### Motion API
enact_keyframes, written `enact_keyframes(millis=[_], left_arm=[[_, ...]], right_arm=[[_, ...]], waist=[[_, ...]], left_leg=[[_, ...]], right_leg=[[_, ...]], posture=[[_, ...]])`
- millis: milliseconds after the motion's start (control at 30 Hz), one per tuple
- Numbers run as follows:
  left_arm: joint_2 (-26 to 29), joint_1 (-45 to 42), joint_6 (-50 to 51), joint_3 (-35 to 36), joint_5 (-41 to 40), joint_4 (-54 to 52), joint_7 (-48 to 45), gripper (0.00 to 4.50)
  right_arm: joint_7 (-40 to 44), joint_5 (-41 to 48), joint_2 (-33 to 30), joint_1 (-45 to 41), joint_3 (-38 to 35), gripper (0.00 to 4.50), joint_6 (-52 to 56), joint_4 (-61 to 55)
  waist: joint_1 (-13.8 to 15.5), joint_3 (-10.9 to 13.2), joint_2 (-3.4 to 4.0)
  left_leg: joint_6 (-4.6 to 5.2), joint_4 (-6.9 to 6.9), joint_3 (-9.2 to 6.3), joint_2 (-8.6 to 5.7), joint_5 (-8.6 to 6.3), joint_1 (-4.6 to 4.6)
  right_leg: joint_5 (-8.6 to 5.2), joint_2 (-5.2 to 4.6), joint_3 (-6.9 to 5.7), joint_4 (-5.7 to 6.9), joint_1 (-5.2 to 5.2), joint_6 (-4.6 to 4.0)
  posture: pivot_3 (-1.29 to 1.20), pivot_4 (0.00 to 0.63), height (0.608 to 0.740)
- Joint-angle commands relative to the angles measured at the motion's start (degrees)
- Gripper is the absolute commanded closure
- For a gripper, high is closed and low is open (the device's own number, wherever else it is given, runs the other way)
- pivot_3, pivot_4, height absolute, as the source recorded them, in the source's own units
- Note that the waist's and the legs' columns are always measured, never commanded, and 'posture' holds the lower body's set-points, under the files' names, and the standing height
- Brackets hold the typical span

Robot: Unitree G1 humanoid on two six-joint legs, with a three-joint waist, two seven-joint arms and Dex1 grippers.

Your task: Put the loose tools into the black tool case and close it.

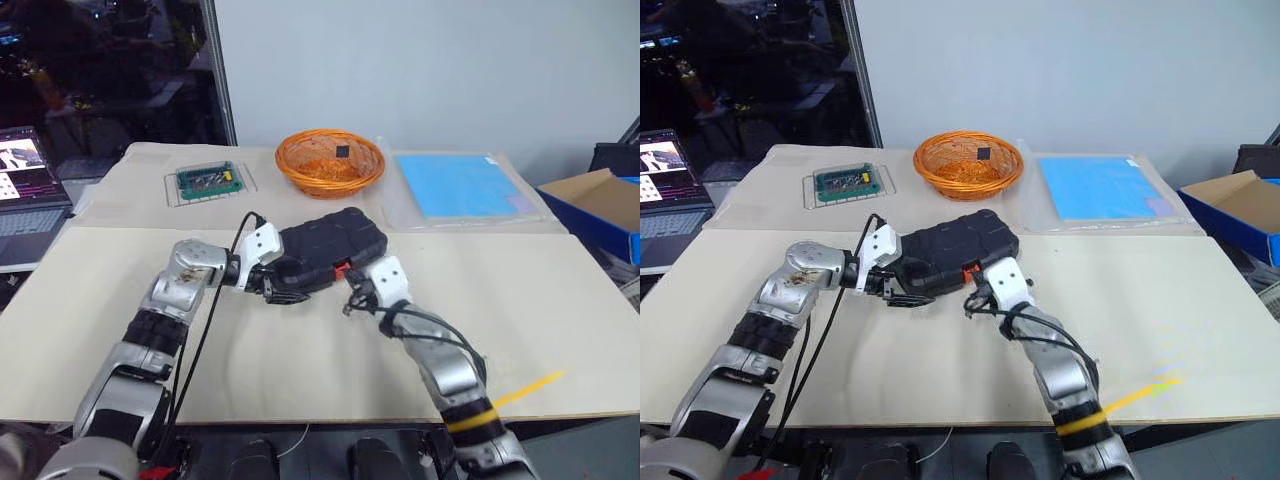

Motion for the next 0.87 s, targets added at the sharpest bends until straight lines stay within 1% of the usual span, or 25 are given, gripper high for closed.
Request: enact_keyframes(millis=[33, 67, 100, 133, 167, 200, 233, 333, 400, 433, 533, 600, 633, 667, 700, 867], left_arm=[[0.30, 2.79, 2.78, 5.15, -5.57, -5.54, 1.03, 0.00], [0.47, 3.78, 4.74, 6.51, -7.42, -7.53, 1.49, 0.00], [0.80, 4.97, 6.87, 7.72, -9.33, -9.87, 1.70, 0.00], [1.46, 6.85, 10.14, 9.29, -12.58, -13.33, 1.28, 0.00], [2.06, 8.69, 12.47, 10.62, -15.24, -16.55, 1.00, 0.00], [2.66, 10.59, 13.95, 11.75, -16.98, -19.40, 1.15, 0.00], [3.26, 12.27, 15.26, 12.58, -18.09, -21.66, 1.55, 0.00], [5.63, 17.62, 17.90, 15.01, -20.60, -27.34, 2.90, 0.00], [7.89, 22.06, 18.93, 17.42, -22.15, -30.93, 3.30, 0.00], [8.73, 23.73, 19.26, 18.30, -22.72, -32.22, 3.40, 0.00], [11.49, 30.03, 19.50, 21.14, -24.09, -36.25, 3.17, 0.00], [12.71, 33.68, 19.34, 23.21, -24.59, -38.16, 3.81, 0.00], [13.20, 35.32, 19.07, 24.14, -24.76, -39.09, 4.23, 0.00], [13.62, 36.70, 18.64, 24.84, -24.66, -39.83, 4.57, 0.00], [13.82, 38.06, 18.60, 25.65, -24.65, -40.55, 5.03, 0.00], [14.09, 41.10, 18.95, 27.14, -25.73, -42.56, 6.10, 0.00]], right_arm=[[3.07, 8.90, -4.34, 1.16, -7.61, 3.90, 6.31, -18.06], [3.84, 10.02, -6.46, 2.12, -8.83, 3.66, 8.11, -21.23], [4.43, 11.84, -8.37, 3.11, -10.49, 3.30, 10.39, -24.29], [5.98, 13.89, -11.43, 4.57, -12.45, 3.00, 12.91, -27.52], [7.42, 15.53, -14.14, 5.96, -14.28, 2.72, 14.69, -30.04], [8.89, 17.30, -16.56, 7.47, -16.29, 2.34, 16.31, -31.96], [10.41, 18.89, -18.70, 8.94, -18.00, 2.08, 17.52, -33.31], [15.06, 22.33, -25.28, 14.46, -23.79, 0.97, 18.76, -35.30], [18.52, 25.28, -28.47, 18.79, -30.50, 0.29, 19.18, -35.70], [19.80, 26.26, -29.52, 20.49, -33.01, 0.07, 19.20, -35.81], [24.02, 28.64, -31.34, 26.75, -40.98, 0.07, 18.26, -35.81], [26.71, 29.51, -31.64, 30.90, -45.35, 0.07, 17.27, -36.21], [28.09, 29.69, -31.77, 32.94, -47.07, 0.07, 16.51, -36.56], [28.91, 29.99, -31.78, 34.39, -48.48, 0.07, 16.04, -36.82], [29.85, 30.10, -31.77, 35.70, -49.74, 0.07, 15.57, -36.99], [31.03, 29.32, -31.58, 37.54, -51.82, 0.07, 13.46, -35.80]], waist=[[0.11, 0.27, 0.33], [0.26, 0.29, 0.38], [0.37, 0.30, 0.39], [0.66, 0.32, 0.36], [0.93, 0.34, 0.32], [1.08, 0.34, 0.33], [1.29, 0.38, 0.36], [1.87, 0.46, 0.36], [2.11, 0.60, 0.33], [2.20, 0.67, 0.30], [2.58, 0.94, 0.02], [2.69, 0.96, -0.03], [2.71, 0.99, -0.05], [2.79, 1.03, -0.06], [2.80, 1.04, -0.07], [2.77, 1.04, -0.06]], left_leg=[[0.13, 0.08, 0.12, -0.03, 0.09, -0.33], [0.64, 0.23, 0.18, -0.04, 0.41, -0.62], [0.68, 0.35, 0.29, -0.10, 0.44, -0.95], [0.67, 0.35, 0.29, -0.09, 0.43, -1.13], [0.56, 0.23, 0.25, -0.06, 0.31, -1.21], [0.53, 0.21, 0.21, -0.04, 0.16, -1.23], [0.57, 0.13, 0.15, -0.06, 0.08, -1.27], [0.56, 0.11, 0.06, -0.09, -0.19, -1.39], [0.53, 0.14, 0.09, -0.13, -0.21, -1.42], [0.50, 0.16, 0.09, -0.15, -0.23, -1.43], [0.47, 0.42, 0.11, -0.12, -0.21, -1.20], [0.43, 0.42, 0.15, -0.06, -0.18, -1.09], [0.41, 0.42, 0.17, -0.04, -0.19, -0.98], [0.40, 0.42, 0.21, -0.02, -0.20, -0.81], [0.01, 0.43, 0.22, -0.01, -0.43, -0.78], [-0.06, 0.41, 0.24, 0.07, -0.47, -0.65]], right_leg=[[0.25, -0.04, -0.06, 0.08, -0.29, 0.07], [0.38, 0.00, -0.06, 0.23, -0.60, 0.16], [0.38, 0.26, -0.07, 0.19, -0.76, 0.39], [0.33, 0.31, -0.16, 0.19, -0.88, 0.44], [0.19, 0.34, -0.29, 0.14, -0.94, 0.45], [0.03, 0.41, -0.34, 0.12, -0.94, 0.41], [-0.08, 0.41, -0.40, 0.14, -0.95, 0.40], [-0.33, 0.40, -0.45, 0.03, -0.97, 0.44], [-0.35, 0.35, -0.44, -0.08, -0.95, 0.46], [-0.36, 0.32, -0.43, -0.13, -0.91, 0.48], [-0.40, 0.30, -0.43, -0.11, -0.67, 0.51], [-0.51, 0.28, -0.43, -0.14, -0.60, 0.62], [-0.67, 0.25, -0.44, -0.15, -0.48, 0.34], [-0.67, 0.24, -0.44, -0.15, -0.32, 0.30], [-0.64, 0.20, -0.45, -0.15, -0.33, 0.24], [-0.57, 0.03, -0.49, -0.30, -0.42, 0.12]], posture=[[0.00, 0.150, 0.740], [0.00, 0.150, 0.740], [0.00, 0.150, 0.740], [0.00, 0.150, 0.740], [0.00, 0.150, 0.740], [0.00, 0.150, 0.740], [0.00, 0.150, 0.740], [0.00, 0.150, 0.740], [0.00, 0.150, 0.740], [0.00, 0.150, 0.740], [0.00, 0.150, 0.740], [0.00, 0.150, 0.740], [0.00, 0.150, 0.740], [0.00, 0.150, 0.740], [0.00, 0.150, 0.740], [0.00, 0.150, 0.740]])
